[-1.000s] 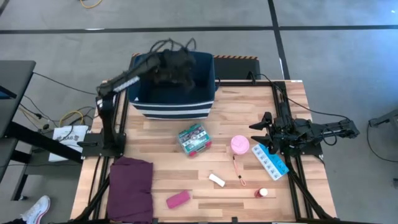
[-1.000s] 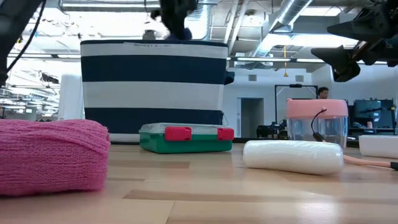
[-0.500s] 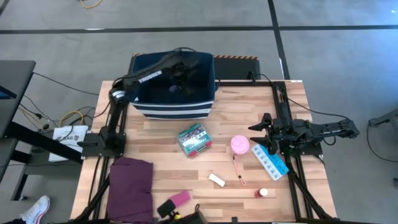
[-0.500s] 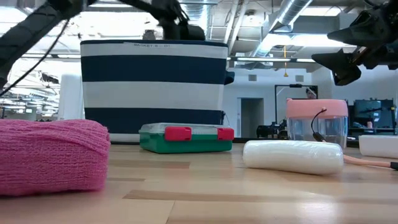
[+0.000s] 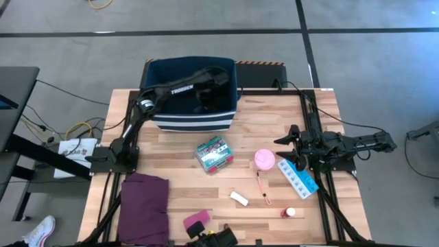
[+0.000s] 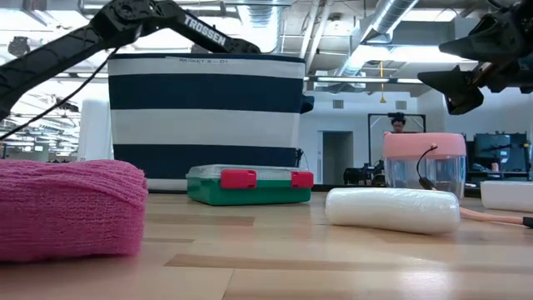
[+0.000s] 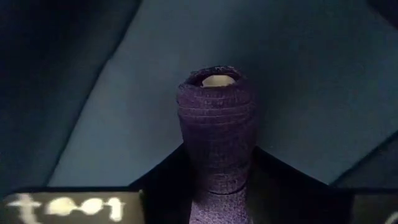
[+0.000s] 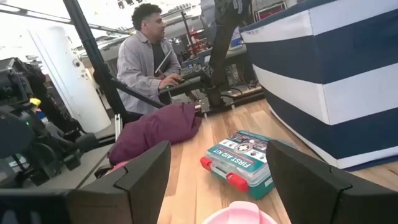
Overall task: Pick & place medical supplies in basket/bin
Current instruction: Put the violet bandage into the blue bin
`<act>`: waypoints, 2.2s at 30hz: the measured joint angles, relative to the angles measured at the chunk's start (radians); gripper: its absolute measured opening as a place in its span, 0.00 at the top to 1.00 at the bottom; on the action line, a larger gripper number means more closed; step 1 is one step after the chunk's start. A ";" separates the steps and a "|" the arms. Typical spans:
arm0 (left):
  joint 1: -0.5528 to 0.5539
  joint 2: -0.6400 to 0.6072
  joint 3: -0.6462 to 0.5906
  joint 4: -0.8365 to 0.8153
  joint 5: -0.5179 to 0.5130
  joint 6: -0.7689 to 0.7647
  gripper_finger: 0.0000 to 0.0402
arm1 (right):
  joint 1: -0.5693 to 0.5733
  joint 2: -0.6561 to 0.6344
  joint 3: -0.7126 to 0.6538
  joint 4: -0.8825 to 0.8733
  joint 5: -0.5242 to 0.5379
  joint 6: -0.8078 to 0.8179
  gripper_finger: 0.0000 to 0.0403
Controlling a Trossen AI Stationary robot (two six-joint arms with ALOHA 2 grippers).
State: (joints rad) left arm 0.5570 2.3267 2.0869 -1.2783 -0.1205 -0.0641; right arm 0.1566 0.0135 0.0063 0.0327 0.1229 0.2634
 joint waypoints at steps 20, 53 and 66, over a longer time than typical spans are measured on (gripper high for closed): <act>-0.032 -0.006 0.220 -0.201 -0.001 0.036 0.60 | -0.002 0.000 0.000 -0.003 -0.020 -0.003 0.35; -0.337 -0.527 0.201 -0.187 -0.490 -0.135 0.61 | -0.002 0.000 0.000 0.083 0.011 -0.010 0.35; -0.098 -0.320 -0.069 0.131 -0.035 -0.133 0.61 | -0.002 0.000 0.018 0.103 0.009 -0.009 0.35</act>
State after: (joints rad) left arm 0.4587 2.0067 2.0177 -1.1476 -0.1552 -0.1974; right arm 0.1551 0.0139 0.0246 0.1360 0.1317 0.2543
